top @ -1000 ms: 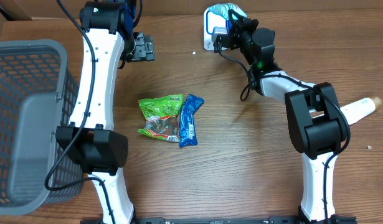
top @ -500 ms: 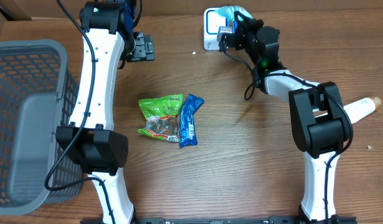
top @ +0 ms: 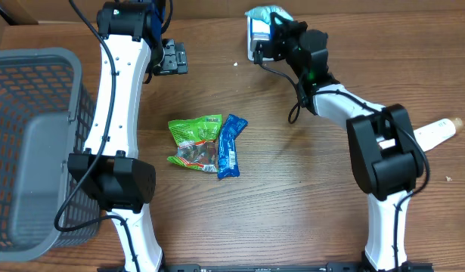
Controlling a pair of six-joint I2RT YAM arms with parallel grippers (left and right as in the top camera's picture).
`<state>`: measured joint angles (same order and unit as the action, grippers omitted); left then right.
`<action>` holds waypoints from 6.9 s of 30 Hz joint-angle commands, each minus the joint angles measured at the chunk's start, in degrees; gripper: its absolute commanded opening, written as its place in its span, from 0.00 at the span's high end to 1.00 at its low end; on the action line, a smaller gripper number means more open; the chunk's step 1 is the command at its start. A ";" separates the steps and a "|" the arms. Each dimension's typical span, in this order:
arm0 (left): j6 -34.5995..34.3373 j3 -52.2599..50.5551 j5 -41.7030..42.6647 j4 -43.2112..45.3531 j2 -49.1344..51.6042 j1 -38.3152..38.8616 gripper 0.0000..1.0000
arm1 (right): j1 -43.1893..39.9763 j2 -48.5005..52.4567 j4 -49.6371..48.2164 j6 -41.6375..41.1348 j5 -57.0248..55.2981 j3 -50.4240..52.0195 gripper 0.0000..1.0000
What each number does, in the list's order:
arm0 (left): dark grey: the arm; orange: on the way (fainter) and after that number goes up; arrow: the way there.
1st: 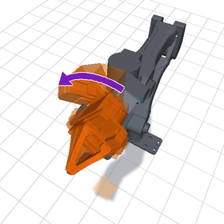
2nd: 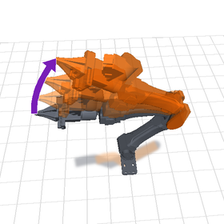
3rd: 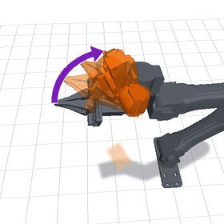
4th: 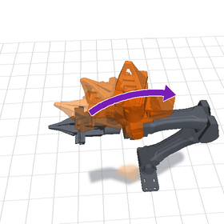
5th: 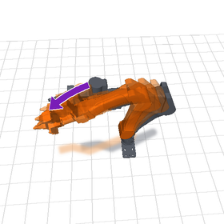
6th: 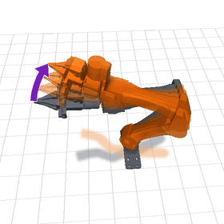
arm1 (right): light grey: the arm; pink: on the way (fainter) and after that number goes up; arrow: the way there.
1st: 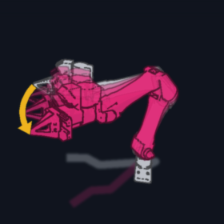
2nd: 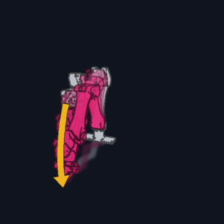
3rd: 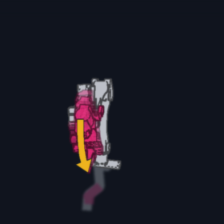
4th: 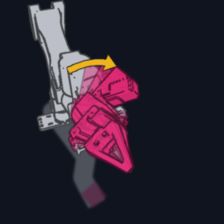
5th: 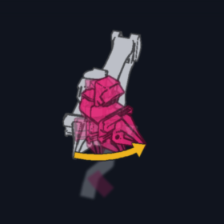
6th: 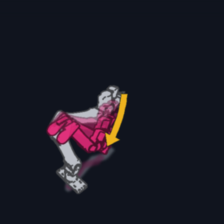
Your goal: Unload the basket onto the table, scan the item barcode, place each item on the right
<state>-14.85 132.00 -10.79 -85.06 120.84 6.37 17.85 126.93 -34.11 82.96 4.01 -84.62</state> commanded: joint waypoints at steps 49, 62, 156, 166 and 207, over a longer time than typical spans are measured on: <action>0.04 1.22 -0.52 0.07 -0.94 0.39 0.01 | -38.07 -32.94 76.26 -120.48 -4.00 16.31 0.78; 0.07 1.22 -0.52 0.07 -0.94 0.39 0.01 | -35.30 -33.07 74.25 -113.63 15.72 12.94 0.17; 0.04 1.22 -0.52 0.07 -0.94 0.39 0.01 | 8.15 -14.67 56.68 -132.32 8.90 12.74 0.96; 0.04 1.22 -0.50 0.07 -0.94 0.39 0.00 | 6.12 -25.75 69.40 -128.58 5.73 12.11 0.96; 0.04 1.22 -0.52 0.07 -0.94 0.39 0.00 | 5.92 -28.26 68.63 -134.75 -3.32 13.99 0.09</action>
<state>-14.85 132.05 -10.81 -85.06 120.84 6.39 23.77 99.29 36.32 -74.35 1.04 -70.54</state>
